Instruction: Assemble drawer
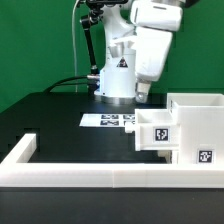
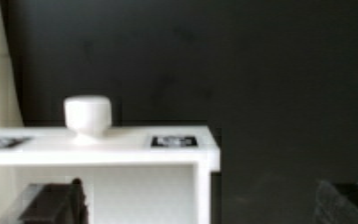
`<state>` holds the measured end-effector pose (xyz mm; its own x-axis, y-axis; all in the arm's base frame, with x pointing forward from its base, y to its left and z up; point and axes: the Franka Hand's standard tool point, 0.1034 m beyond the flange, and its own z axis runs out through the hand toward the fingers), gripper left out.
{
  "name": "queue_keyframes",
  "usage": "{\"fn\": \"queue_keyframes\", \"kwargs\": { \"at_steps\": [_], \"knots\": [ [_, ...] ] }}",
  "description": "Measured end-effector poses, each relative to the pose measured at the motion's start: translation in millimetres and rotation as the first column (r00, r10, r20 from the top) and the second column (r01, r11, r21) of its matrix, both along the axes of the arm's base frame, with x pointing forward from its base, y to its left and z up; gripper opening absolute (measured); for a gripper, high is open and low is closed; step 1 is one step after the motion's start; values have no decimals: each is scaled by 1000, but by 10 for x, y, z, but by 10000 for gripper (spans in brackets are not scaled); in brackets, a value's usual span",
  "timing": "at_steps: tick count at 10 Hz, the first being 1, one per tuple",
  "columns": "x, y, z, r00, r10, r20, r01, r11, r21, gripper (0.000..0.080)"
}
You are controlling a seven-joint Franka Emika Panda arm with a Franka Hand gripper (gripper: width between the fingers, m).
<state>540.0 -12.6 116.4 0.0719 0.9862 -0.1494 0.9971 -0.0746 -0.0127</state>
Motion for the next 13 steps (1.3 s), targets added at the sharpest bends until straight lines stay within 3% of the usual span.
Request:
{"fn": "queue_keyframes", "kwargs": {
  "at_steps": [2,4,6,9,10,12,13],
  "knots": [
    [99,-302,94,999,35,-6,-35,999,-1,649],
    [92,-318,81,1000,27,-6,-27,1000,-2,649],
    [111,-433,-19,999,49,-12,-47,993,111,649],
    [437,-519,-200,1000,26,-1,-25,977,213,649],
    [492,-475,-243,1000,-15,3,13,968,252,649],
    [467,-467,-291,1000,-13,1,12,955,298,649],
    [443,-594,-301,1000,-23,4,20,944,329,649]
  ]
}}
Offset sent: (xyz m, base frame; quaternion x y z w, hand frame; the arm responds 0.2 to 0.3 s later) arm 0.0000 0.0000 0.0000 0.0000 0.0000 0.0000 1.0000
